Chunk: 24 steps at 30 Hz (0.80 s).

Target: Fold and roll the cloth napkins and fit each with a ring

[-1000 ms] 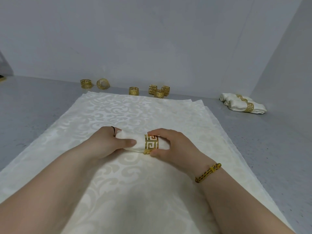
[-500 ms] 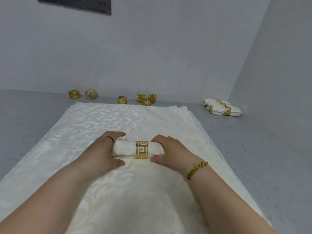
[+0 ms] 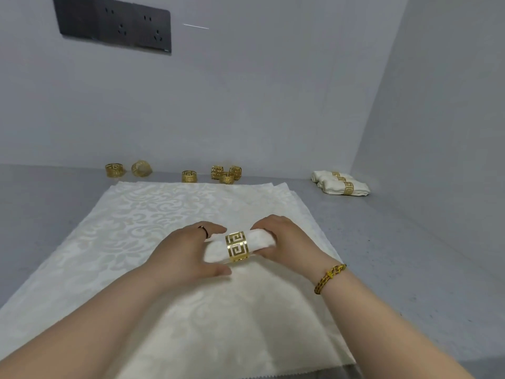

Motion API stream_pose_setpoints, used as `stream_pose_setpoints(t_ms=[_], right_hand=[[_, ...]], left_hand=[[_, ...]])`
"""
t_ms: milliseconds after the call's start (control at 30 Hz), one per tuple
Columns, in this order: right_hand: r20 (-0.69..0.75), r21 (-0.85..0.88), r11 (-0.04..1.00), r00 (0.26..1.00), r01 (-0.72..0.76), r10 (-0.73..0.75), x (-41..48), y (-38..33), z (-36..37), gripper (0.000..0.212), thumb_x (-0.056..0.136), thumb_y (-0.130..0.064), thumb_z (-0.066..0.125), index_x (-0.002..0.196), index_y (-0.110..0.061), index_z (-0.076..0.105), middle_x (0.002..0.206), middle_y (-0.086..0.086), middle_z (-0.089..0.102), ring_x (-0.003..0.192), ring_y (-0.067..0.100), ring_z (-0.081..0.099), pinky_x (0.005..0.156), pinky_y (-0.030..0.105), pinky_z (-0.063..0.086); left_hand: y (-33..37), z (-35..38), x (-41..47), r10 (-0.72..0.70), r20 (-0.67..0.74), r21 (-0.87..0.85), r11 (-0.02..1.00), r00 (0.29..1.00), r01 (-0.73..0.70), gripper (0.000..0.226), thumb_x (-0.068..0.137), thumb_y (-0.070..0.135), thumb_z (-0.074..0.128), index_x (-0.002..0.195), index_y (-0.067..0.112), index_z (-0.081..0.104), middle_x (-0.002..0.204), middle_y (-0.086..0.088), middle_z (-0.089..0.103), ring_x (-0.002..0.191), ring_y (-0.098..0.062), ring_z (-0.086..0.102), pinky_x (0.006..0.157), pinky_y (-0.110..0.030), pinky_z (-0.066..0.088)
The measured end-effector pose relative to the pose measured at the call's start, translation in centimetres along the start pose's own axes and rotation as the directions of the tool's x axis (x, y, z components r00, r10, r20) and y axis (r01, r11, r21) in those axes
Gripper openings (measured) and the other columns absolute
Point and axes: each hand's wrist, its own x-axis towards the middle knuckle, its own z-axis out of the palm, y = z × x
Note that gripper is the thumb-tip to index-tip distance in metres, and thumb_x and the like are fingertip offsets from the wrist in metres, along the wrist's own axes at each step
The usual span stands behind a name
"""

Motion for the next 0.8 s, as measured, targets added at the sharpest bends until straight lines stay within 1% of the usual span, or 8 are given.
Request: stream_pose_setpoints(t_ms=[133,233,300,433,500,600,700,800], right_hand=[[-0.027,0.052,0.998,0.999,0.035,-0.034,0.5,1.3,0.4,0.033,0.079,-0.011,0.067,0.111,-0.007,0.06,0.114,0.009,0.06,0.11,0.019,0.048,0.083,0.011,0.025],[-0.048,0.081,0.997,0.999,0.004,0.0,1.7,3.8,0.4,0.034,0.078,-0.011,0.069,0.11,-0.008,0.061,0.113,0.007,0.059,0.109,0.019,0.049,0.084,0.011,0.028],[-0.063,0.1,0.995,0.997,-0.031,0.037,3.0,6.1,0.1,0.034,0.076,-0.011,0.071,0.108,-0.009,0.061,0.11,0.006,0.059,0.106,0.018,0.049,0.082,0.012,0.032],[-0.143,0.15,0.987,0.986,-0.063,0.085,5.2,10.0,-1.9,0.029,0.072,-0.008,0.073,0.099,-0.01,0.063,0.095,-0.005,0.054,0.095,0.014,0.049,0.077,0.007,0.033],[-0.164,0.159,0.982,0.979,-0.097,0.123,6.3,12.0,-3.4,0.028,0.072,-0.007,0.073,0.098,-0.011,0.064,0.094,-0.007,0.051,0.093,0.011,0.048,0.076,0.006,0.033],[-0.197,0.177,0.974,0.964,-0.143,0.177,7.3,14.9,-6.0,0.034,0.069,-0.005,0.075,0.101,-0.008,0.064,0.099,-0.001,0.051,0.094,0.007,0.045,0.079,0.0,0.031],[-0.191,0.243,0.937,0.934,-0.252,0.301,7.7,17.2,-8.1,0.044,0.069,-0.003,0.074,0.111,-0.006,0.06,0.109,0.002,0.046,0.101,0.007,0.04,0.084,-0.005,0.026],[-0.189,0.336,0.854,0.86,-0.397,0.474,7.9,19.7,-9.5,0.053,0.07,-0.004,0.074,0.119,-0.005,0.053,0.122,0.009,0.044,0.113,0.014,0.039,0.099,0.012,0.03]], left_hand=[[0.2,1.6,2.5,0.02,-0.004,0.042,0.999,1.0,-0.019,0.058,0.077,0.039,0.067,0.129,0.035,0.043,0.13,0.017,0.049,0.119,-0.006,0.046,0.089,-0.017,0.035],[0.0,2.5,5.0,0.06,0.032,0.054,0.997,0.998,-0.062,0.058,0.078,0.041,0.066,0.13,0.039,0.04,0.13,0.022,0.046,0.12,-0.002,0.043,0.08,-0.011,0.031],[0.0,3.1,7.5,0.069,0.066,-0.039,0.997,0.995,-0.067,0.065,0.073,0.043,0.07,0.13,0.041,0.039,0.122,0.025,0.045,0.116,0.001,0.045,0.076,-0.006,0.03],[0.3,3.0,12.8,-0.02,0.195,-0.254,0.965,0.981,0.07,0.081,0.065,0.039,0.076,0.131,0.042,0.029,0.116,0.026,0.035,0.104,0.003,0.04,0.082,-0.01,0.033],[0.6,2.7,15.6,-0.049,0.254,-0.305,0.944,0.966,0.127,0.064,0.068,0.032,0.077,0.117,0.043,0.038,0.105,0.029,0.043,0.093,0.005,0.044,0.07,-0.001,0.035],[2.1,2.9,19.2,-0.082,0.3,-0.365,0.911,0.95,0.194,0.04,0.07,0.022,0.076,0.093,0.041,0.049,0.084,0.019,0.053,0.064,-0.001,0.053,0.058,-0.002,0.038],[4.5,3.9,22.1,-0.116,0.318,-0.363,0.902,0.941,0.234,0.032,0.072,0.021,0.075,0.095,0.031,0.055,0.079,0.004,0.062,0.056,-0.001,0.057,0.057,-0.008,0.043],[7.3,5.5,24.5,-0.138,0.279,-0.379,0.893,0.95,0.241,0.032,0.076,0.02,0.072,0.1,0.029,0.052,0.077,0.013,0.056,0.061,0.002,0.053,0.052,-0.002,0.039]])
